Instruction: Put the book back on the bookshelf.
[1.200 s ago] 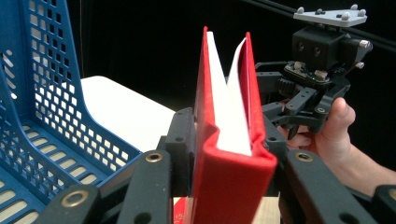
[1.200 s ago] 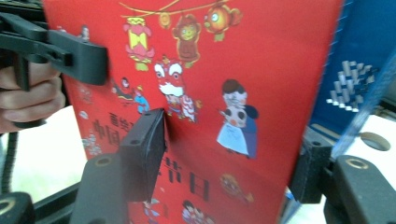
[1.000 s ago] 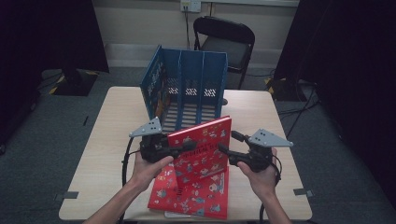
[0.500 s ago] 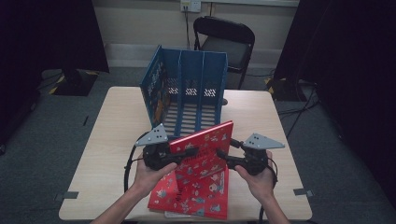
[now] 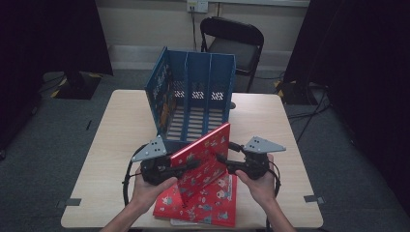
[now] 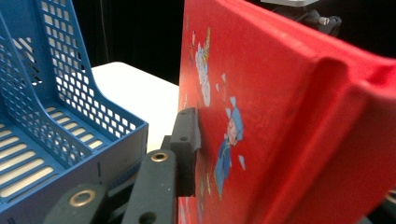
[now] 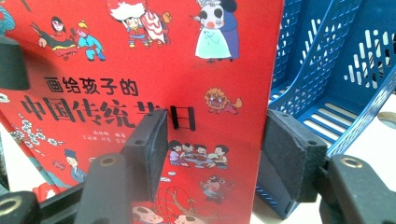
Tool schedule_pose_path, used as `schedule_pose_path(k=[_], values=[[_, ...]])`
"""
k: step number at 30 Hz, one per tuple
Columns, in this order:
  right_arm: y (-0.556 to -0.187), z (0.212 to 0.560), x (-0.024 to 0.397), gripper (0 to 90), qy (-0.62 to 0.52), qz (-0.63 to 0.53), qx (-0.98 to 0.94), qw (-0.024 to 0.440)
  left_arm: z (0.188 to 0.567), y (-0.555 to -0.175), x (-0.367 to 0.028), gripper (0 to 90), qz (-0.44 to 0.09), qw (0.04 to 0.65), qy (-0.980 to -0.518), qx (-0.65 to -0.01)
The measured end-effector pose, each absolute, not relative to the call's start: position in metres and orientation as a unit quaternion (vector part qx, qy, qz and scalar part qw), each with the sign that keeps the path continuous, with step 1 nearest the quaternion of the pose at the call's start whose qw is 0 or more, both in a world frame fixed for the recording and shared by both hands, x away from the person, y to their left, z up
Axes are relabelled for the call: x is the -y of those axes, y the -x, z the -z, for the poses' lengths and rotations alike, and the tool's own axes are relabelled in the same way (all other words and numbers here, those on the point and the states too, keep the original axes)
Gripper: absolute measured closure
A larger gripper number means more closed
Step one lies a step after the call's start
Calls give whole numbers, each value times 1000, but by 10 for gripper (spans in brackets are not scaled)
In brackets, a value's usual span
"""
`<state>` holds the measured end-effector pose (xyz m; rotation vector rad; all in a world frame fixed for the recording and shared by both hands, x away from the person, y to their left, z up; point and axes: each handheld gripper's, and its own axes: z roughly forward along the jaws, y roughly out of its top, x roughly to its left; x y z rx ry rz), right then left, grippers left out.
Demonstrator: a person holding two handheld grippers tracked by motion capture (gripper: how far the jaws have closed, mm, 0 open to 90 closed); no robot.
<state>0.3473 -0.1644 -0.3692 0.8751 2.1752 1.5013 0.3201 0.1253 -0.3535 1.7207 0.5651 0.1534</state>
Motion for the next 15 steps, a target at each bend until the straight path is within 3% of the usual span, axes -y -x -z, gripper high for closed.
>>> schedule_pose_path(k=[4,15], values=[[-348,370,168,357,-311,-533,-768,172,353,-318,-123,650,-65,614,-749,-241],[-352,370,158,384,-301,-532,-772,176,353,-314,-128,621,-72,611,-748,-249]])
